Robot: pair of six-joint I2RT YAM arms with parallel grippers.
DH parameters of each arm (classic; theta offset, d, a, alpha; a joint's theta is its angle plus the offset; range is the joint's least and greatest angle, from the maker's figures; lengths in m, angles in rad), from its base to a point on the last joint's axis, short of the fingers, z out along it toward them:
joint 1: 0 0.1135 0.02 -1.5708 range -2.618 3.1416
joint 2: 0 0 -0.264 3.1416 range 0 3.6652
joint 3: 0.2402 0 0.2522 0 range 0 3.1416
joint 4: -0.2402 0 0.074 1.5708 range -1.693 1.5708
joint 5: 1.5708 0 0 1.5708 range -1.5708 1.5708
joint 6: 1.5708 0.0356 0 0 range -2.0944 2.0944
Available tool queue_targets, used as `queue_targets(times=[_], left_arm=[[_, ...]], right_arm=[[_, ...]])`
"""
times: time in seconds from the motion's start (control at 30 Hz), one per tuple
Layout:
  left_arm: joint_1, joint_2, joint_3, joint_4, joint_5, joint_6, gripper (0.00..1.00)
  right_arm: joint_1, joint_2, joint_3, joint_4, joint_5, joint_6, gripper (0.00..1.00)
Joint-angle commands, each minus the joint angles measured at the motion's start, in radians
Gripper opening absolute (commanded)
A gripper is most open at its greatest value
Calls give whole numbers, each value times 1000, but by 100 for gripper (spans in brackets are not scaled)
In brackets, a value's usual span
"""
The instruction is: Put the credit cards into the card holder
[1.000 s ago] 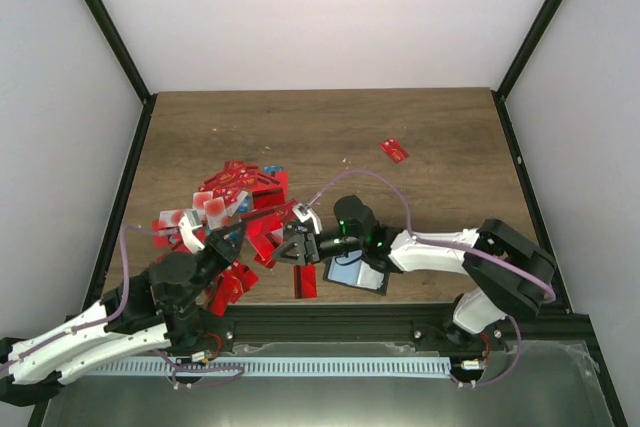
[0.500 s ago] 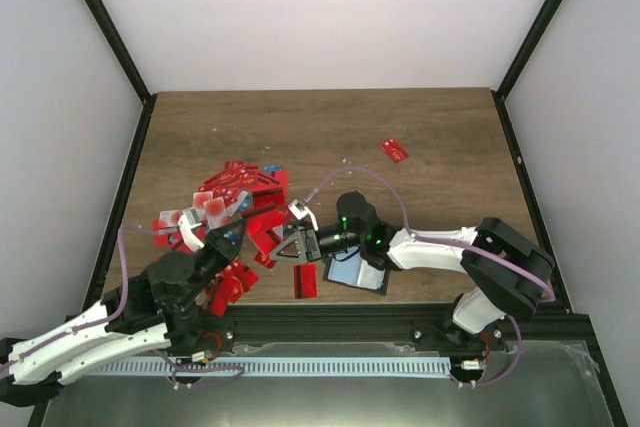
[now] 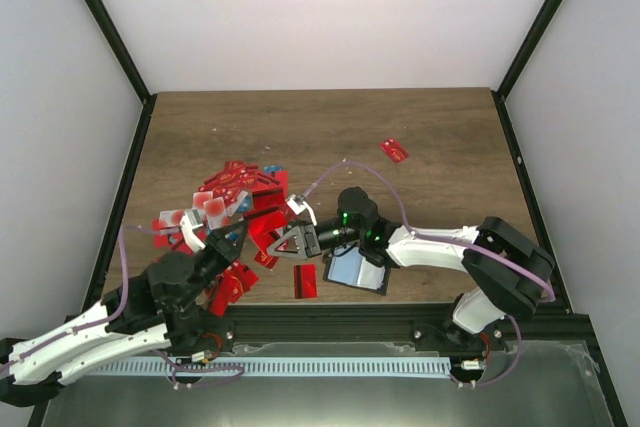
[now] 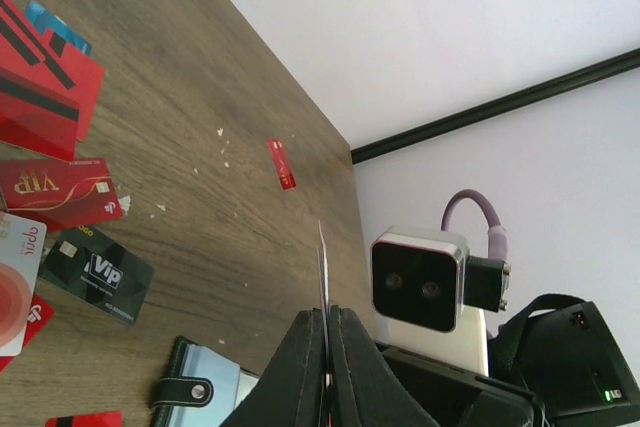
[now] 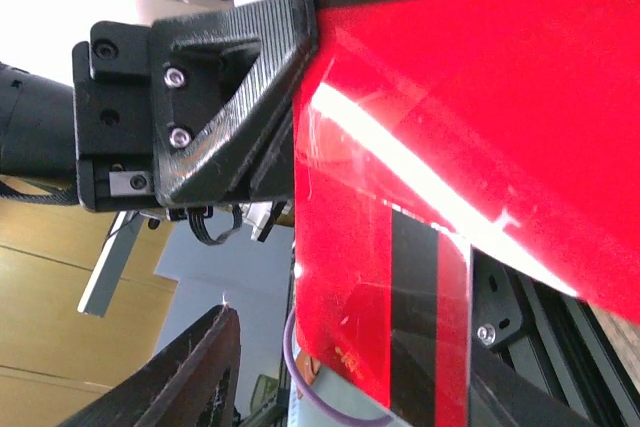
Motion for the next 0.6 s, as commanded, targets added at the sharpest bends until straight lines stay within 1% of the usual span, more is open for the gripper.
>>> queue_targets(times=[0.0, 0.13, 0.3, 0.37, 0.43, 0.53, 0.57], left_arm=[[-1, 3, -9, 31, 15, 14, 4], [-1, 3, -11, 35, 17, 14, 4], [0, 3, -16, 33, 11, 11, 4], [-1, 3, -23, 26, -1, 2, 4], [-1, 4, -34, 7, -23, -20, 4], [-1, 18, -57, -55, -66, -86, 21], [0, 25, -66, -73, -79, -111, 33]], right_arm=[[-14, 14, 46, 55, 30, 40, 47], [-19, 19, 52, 66, 39, 55, 39], [-20, 23, 54, 53, 51, 63, 18], [-19, 27, 56, 20, 59, 66, 8], [-20, 28, 64, -40, 83, 66, 1], [-24, 42, 86, -186, 142, 52, 1], [-28, 50, 91, -217, 153, 46, 1]])
